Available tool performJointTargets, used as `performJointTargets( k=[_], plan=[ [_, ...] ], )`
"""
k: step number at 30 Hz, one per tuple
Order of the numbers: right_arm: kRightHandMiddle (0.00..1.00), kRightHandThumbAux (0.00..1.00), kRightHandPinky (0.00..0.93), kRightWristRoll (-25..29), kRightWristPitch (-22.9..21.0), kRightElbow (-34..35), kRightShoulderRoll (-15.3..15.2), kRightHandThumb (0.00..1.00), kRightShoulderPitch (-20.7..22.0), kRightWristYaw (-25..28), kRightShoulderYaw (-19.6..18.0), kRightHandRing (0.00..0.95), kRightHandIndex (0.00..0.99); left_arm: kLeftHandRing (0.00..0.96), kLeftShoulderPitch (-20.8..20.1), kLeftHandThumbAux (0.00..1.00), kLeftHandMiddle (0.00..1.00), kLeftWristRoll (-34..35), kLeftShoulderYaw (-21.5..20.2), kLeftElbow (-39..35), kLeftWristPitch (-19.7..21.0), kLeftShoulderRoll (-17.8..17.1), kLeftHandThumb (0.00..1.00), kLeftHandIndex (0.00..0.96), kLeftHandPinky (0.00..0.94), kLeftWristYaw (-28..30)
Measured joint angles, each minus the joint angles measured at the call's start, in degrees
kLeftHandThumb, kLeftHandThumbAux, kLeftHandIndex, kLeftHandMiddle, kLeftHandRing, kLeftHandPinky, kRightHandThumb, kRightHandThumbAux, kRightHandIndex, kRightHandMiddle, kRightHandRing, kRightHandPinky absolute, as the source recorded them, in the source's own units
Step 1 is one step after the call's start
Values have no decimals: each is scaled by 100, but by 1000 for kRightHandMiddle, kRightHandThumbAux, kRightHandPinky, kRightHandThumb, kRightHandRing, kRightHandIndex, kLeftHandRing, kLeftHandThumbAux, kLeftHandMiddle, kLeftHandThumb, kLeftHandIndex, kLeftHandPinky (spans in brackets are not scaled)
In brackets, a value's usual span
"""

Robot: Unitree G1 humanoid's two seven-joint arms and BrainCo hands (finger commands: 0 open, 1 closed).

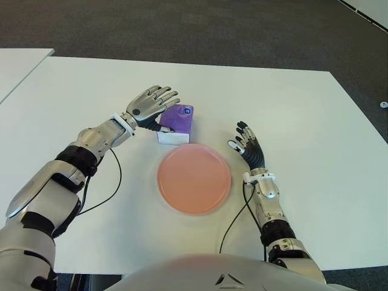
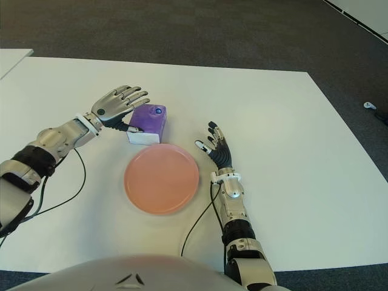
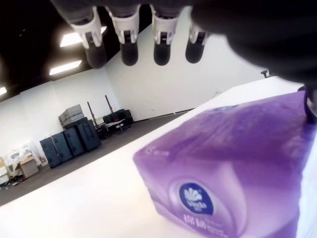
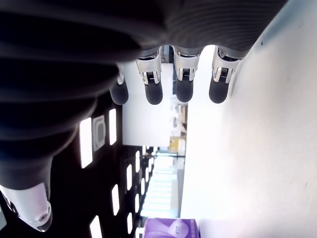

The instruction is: Put the tissue paper into the plate.

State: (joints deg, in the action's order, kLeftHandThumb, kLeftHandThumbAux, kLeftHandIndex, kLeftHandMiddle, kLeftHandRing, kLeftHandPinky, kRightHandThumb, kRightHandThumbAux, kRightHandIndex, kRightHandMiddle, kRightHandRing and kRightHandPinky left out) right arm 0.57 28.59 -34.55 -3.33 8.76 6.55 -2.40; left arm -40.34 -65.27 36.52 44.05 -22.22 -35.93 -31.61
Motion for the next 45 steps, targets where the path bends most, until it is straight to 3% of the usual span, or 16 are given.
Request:
performJointTargets(
  k=[12,21,45],
  plan=[
    [27,622,0,-5,9,2,-1,0,-2,-16,7,0,0,0,-99,243,0,88,85,194,-316,87,26,0,0,-26],
    [20,624,0,-3,18,40,-12,0,-28,29,8,0,0,0,-122,257,0,299,90,295,-590,87,42,0,0,261],
    [24,633,0,-6,18,83,-12,0,-59,10,10,0,0,0,-126,265,0,684,32,292,-846,74,69,0,0,631]
  ],
)
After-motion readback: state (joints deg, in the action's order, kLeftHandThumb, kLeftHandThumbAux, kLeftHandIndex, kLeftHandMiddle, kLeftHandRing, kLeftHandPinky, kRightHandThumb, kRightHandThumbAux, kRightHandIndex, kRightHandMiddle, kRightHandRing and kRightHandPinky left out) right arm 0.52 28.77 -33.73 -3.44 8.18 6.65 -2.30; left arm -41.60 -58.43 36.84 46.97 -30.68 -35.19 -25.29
